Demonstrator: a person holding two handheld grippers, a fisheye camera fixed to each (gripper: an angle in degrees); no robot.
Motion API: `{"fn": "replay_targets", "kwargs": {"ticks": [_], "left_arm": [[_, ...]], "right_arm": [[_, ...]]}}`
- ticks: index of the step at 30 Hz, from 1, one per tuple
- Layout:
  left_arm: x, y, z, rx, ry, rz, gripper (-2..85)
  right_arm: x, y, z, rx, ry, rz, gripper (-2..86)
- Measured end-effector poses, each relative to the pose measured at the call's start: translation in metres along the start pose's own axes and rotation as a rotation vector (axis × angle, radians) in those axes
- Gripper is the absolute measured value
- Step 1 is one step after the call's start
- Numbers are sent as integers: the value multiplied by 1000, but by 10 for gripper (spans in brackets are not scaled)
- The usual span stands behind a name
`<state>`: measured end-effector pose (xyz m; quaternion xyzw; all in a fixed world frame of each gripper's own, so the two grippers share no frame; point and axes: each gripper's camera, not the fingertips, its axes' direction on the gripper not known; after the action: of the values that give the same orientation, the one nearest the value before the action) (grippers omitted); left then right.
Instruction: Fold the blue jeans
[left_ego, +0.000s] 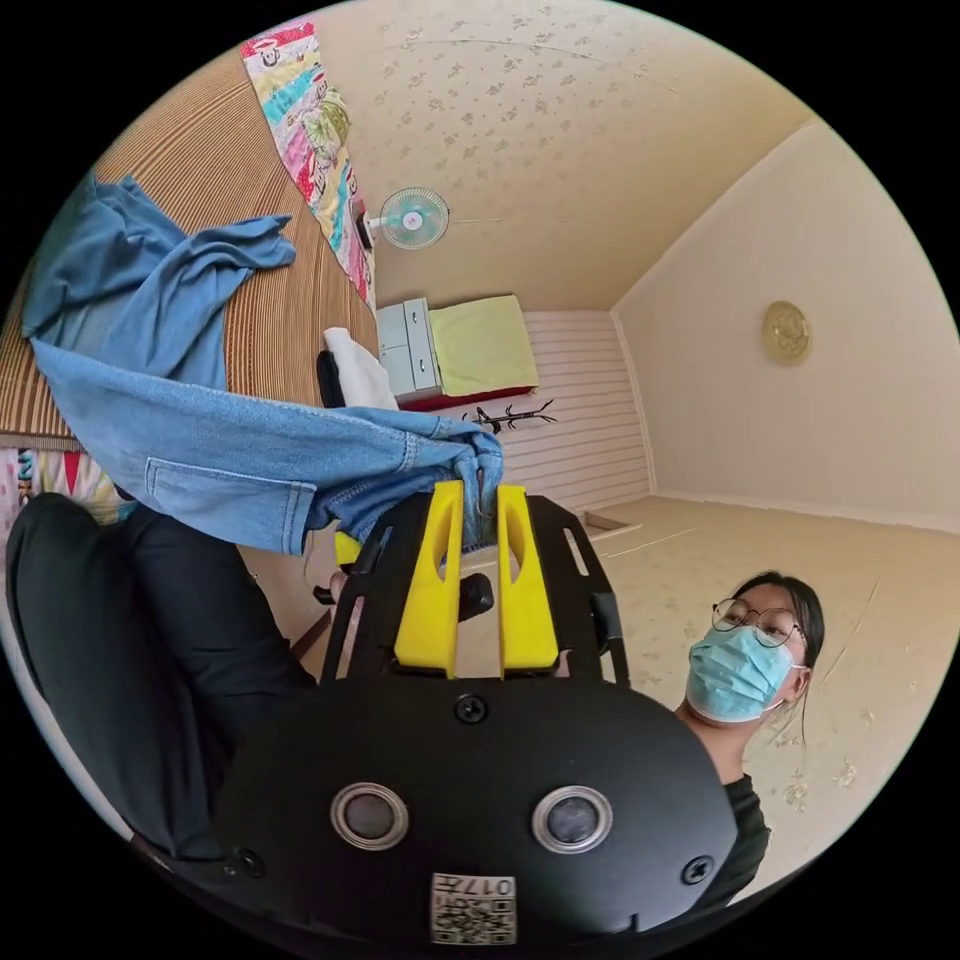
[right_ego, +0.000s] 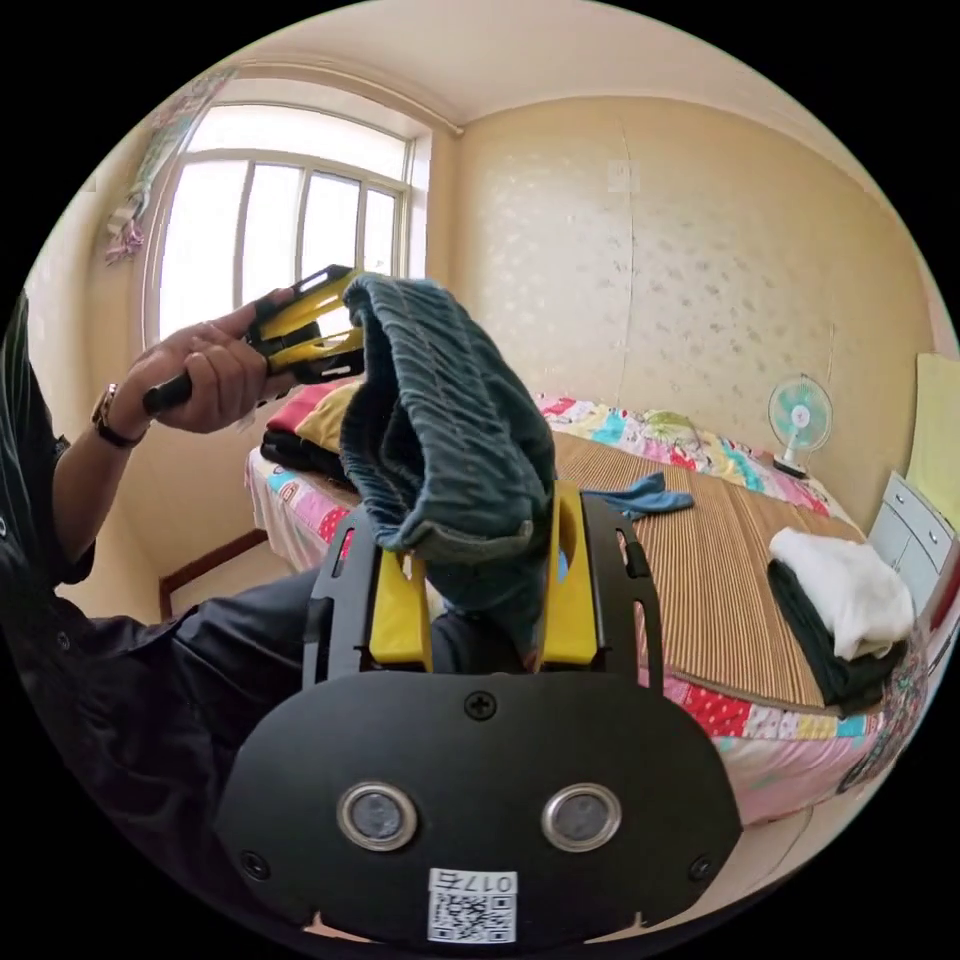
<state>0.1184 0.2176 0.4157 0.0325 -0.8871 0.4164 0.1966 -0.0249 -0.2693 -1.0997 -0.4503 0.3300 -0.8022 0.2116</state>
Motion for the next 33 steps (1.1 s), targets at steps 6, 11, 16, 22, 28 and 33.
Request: {"fn": "replay_targets", "kwargs": {"ticks": [6, 11, 16, 22, 28, 33], "left_arm": [[15, 22, -29, 52, 39, 57, 62], [11, 49, -27, 43, 26, 114, 65], [3, 79, -14, 46, 8, 209, 108], [6, 152, 5, 115, -311, 447, 169], [-7, 212, 82, 34, -803, 621, 190], [-25, 232, 159, 66, -1137, 779, 215]], "right_arm": [[-4, -56, -7, 60, -151, -202, 111], [5, -111, -14, 59, -269, -181, 84], [0, -164, -5, 14, -257, -179, 80], [-11, -227, 13, -54, -229, -232, 79], [-15, -276, 40, -160, -270, -250, 81], [-16, -307, 60, -209, -330, -262, 83]]}}
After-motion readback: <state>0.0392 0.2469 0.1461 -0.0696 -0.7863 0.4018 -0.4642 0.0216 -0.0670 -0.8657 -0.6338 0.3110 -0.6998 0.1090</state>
